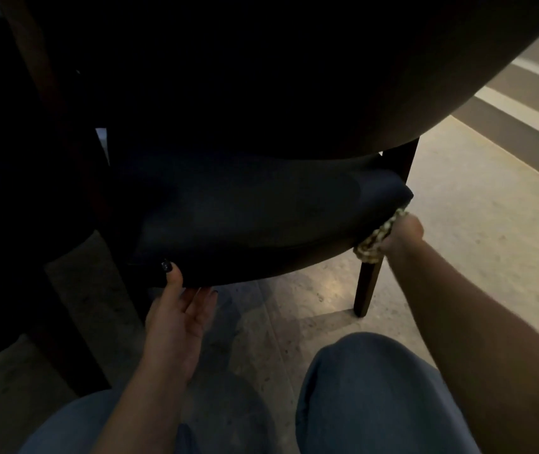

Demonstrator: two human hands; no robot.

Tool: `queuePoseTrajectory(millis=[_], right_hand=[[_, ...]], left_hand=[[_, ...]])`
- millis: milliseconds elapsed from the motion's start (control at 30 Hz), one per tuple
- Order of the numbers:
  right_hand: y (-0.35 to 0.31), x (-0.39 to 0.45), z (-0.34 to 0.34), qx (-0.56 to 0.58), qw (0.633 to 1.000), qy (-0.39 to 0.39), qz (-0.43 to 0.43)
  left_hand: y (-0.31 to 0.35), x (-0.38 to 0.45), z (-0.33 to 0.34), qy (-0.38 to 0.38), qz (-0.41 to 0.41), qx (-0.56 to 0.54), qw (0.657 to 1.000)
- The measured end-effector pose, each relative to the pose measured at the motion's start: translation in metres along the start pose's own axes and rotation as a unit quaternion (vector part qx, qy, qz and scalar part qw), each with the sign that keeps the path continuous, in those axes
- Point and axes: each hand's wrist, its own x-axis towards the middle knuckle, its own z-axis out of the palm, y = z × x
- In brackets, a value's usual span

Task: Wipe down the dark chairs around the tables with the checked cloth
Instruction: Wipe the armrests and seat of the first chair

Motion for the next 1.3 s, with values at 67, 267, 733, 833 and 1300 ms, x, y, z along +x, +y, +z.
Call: queuePoseTrajectory(millis=[67, 267, 733, 833, 1300], right_hand=[[0.013, -0.02, 0.004, 0.066, 0.996, 0.003, 0.061], [0.046, -0.1, 0.013, 0.029, 0.996, -0.011, 0.08], [0.122, -0.213, -0.009, -0.196, 0.934, -0.298, -0.013], [0.11, -0.232, -0.001, -0.134, 0.876, -0.386, -0.258], [0.144, -0.165, 0.059, -0.439, 0.278, -0.454, -0.723]], left_hand=[[0.0, 0.004, -0.002, -0.003, -0.005, 0.01, 1.0], [-0.003, 0.007, -0.003, -0.015, -0.003, -0.006, 1.0], [-0.005, 0.002, -0.006, -0.033, -0.069, 0.042, 0.996], [0.001, -0.008, -0.001, -0.028, -0.046, 0.04, 0.998], [0.011, -0.014, 0.012, 0.01, -0.044, -0.2, 0.979]])
